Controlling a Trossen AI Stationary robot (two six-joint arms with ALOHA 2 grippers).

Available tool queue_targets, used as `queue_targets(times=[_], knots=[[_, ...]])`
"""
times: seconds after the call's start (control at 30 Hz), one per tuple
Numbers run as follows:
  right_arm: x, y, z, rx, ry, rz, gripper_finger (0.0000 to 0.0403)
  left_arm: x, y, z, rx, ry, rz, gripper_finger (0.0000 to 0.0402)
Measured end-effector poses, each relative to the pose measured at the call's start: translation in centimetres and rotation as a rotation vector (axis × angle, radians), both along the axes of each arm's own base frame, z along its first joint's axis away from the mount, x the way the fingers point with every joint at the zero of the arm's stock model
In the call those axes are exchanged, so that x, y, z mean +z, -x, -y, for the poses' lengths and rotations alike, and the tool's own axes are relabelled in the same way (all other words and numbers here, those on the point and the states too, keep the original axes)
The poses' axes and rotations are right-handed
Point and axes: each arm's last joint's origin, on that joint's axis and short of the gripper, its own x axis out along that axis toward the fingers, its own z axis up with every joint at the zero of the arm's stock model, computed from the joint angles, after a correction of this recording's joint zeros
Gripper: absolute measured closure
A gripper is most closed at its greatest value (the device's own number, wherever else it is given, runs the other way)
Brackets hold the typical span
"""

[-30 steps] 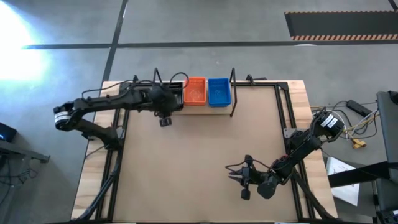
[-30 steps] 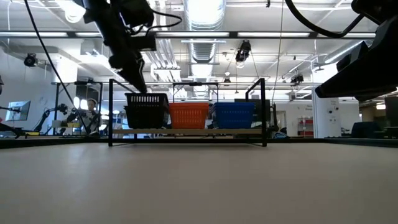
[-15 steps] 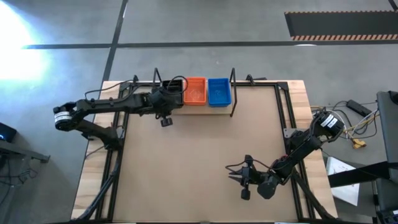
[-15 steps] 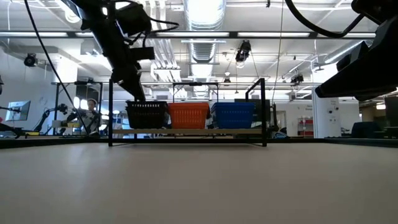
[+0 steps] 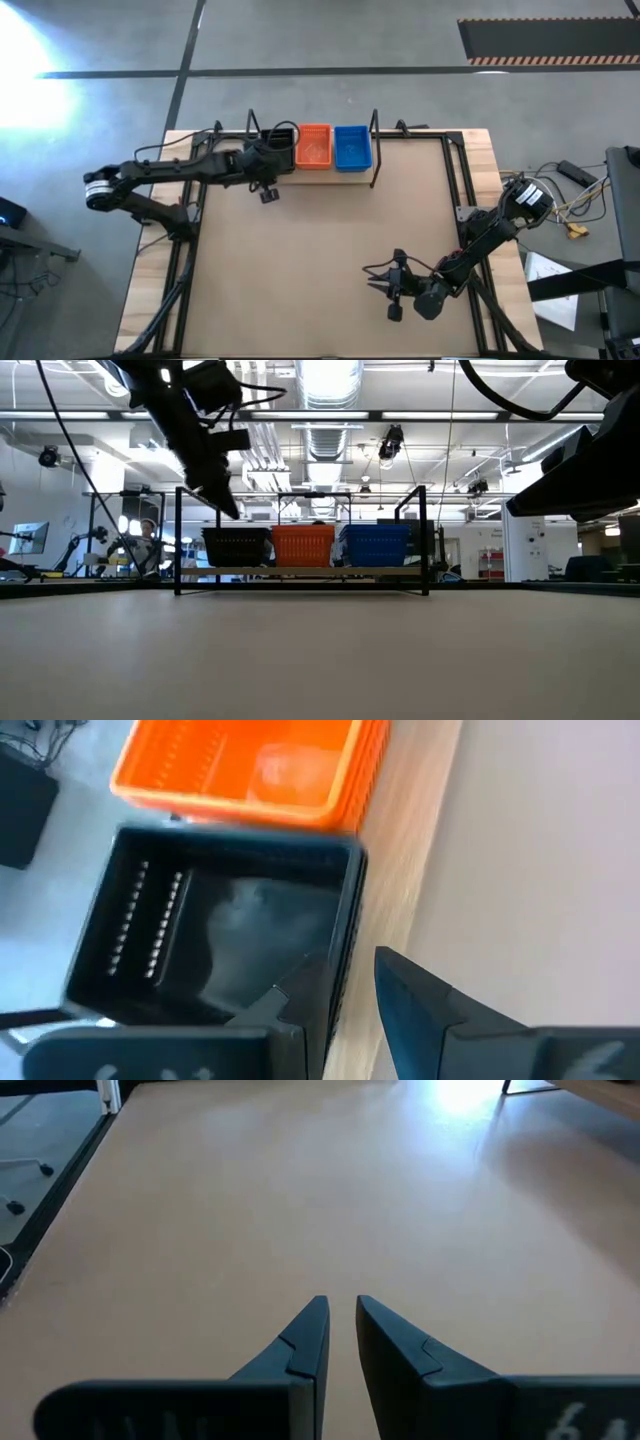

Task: Stack baskets on shelf by color
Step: Adjust the stacked orange bin on the shelf, then return to Home Position

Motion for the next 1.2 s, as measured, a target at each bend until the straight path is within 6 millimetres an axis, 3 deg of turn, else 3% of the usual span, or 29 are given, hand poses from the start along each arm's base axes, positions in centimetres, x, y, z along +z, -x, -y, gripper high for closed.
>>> queue_targets(times=[0.13,0.3,0.6,0.8,1.0,1.2], knots=[[0.0,0.0,0.1,-0.018,0.012,0.009,0.0355,0.4,-1.9,0.0,-0.009,-0.023,0.137,0.0334],[0.1,-0.1,0.3,-0.064,0.045,0.036,0.0355,1.4,-5.1,-1.3,0.007,-0.041,0.313,0.0343],[0.1,-0.1,0.3,-0.066,0.040,0.039,0.0355,-0.5,-10.7,-4.2,0.071,-0.032,0.159,0.0394],[0.1,-0.1,0.2,-0.059,0.035,0.036,0.0355,-0.5,-13.4,-4.8,0.028,0.066,0.132,0.0400],[0.1,-0.1,0.2,-0.059,0.035,0.035,0.0355,0.4,-14.5,-5.0,-0.001,0.114,0.188,0.0401],[0.1,0.0,0.2,-0.057,0.035,0.035,0.0355,1.8,-14.0,-4.7,-0.005,0.107,0.207,0.0401]])
